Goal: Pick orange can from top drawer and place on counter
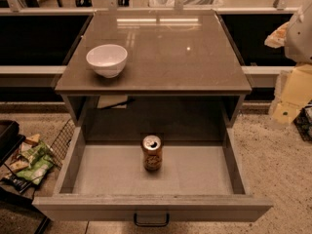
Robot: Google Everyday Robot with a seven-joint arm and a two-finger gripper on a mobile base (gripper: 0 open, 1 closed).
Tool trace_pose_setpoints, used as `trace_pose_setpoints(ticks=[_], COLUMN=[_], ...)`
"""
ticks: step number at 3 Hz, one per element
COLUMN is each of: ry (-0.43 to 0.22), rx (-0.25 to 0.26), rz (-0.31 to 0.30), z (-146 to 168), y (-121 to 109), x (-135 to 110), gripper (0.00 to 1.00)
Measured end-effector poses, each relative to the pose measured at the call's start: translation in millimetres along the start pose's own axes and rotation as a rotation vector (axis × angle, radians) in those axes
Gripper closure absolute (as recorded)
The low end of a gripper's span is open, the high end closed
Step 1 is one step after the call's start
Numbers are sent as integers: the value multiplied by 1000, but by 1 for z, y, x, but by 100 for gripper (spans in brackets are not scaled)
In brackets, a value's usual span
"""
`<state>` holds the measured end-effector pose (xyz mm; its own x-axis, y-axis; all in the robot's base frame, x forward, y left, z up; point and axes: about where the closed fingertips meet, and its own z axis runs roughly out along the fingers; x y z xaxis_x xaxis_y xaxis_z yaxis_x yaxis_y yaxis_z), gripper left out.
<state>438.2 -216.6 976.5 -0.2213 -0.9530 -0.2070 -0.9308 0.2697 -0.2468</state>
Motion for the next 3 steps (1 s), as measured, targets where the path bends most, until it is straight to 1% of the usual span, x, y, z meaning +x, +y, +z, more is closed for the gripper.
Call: trace_pose_setpoints(ticks=[1,2,3], ry=[0,-73,-255], rx=[0,-28,-85], rz=[0,24,52], z=[0,23,89], y=[0,4,17], x=[0,4,17], gripper=[0,0,0])
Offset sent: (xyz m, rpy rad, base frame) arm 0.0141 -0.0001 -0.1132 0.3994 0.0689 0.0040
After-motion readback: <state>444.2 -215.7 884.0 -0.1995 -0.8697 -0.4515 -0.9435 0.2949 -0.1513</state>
